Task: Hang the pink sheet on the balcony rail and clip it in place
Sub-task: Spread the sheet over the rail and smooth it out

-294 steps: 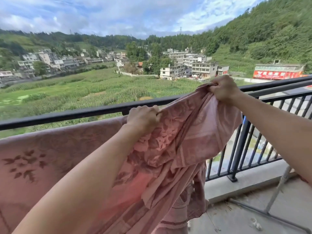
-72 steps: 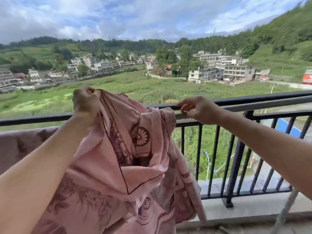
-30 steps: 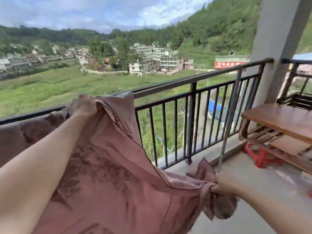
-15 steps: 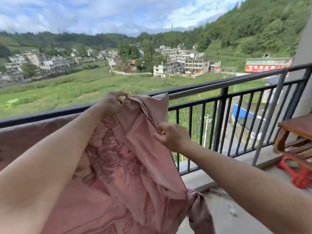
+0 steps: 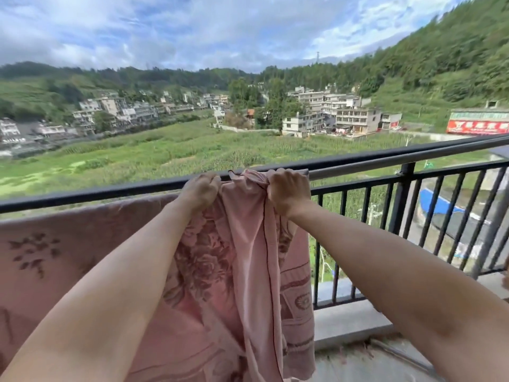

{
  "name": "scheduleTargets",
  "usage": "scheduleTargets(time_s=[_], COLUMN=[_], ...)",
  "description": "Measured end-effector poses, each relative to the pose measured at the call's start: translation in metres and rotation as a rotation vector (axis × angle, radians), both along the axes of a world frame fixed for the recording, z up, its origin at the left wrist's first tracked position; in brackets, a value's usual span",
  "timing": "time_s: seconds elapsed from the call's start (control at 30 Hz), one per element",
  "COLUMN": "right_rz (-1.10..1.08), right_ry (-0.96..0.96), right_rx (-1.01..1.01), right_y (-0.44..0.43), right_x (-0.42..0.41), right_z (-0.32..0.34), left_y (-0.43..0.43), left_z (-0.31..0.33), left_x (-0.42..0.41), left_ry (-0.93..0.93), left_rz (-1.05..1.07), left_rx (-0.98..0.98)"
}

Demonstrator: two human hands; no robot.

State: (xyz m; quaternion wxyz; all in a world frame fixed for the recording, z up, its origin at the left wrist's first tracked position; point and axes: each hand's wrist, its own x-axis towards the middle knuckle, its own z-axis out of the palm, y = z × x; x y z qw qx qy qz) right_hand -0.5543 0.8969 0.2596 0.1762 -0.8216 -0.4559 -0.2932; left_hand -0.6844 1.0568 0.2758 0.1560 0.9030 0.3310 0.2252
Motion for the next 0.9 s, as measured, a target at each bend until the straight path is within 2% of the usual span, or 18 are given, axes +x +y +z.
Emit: scheduleTargets(time_s=[0.17,0.27,0.4,0.5,0.57,0.63,0.73,0.8,0.9], right_rz=[-0.084,-0.237,-0.480,-0.530,-0.456,-0.247,0.091,0.128,0.127], right_ry=[0.110,0.193,0.315,0.341,0.260,0.163,0.091,0.006,0.042], right_rx=[0.008,0.069,0.096,0.069,0.098,0.142,-0.010,-0.145,-0.082], right_y=[-0.033,-0.066,-0.106,-0.107,-0.095,-0.074,-0.038,-0.026,-0.029], right_x=[0.071,0.132,0.200,0.215,0.207,0.182,0.121,0.098,0.112], right_z=[0.016,0.024,0.017,0.012,0.015,0.018,0.011,-0.002,-0.014], left_y=[0.000,-0.001,0.005,0.007,0.009,0.012,0.019,0.021,0.027], left_z=[-0.012,-0.023,-0.032,-0.035,-0.038,-0.040,-0.042,-0.044,-0.045], left_x=[0.009,0.018,0.023,0.026,0.026,0.026,0.021,0.013,0.006], left_ry=[0.027,0.125,0.154,0.185,0.197,0.192,0.220,0.239,0.221], left_rz=[0.052,0.118,0.147,0.176,0.202,0.218,0.233,0.244,0.258], left_rx=[0.089,0.199,0.290,0.312,0.331,0.338,0.350,0.350,0.340])
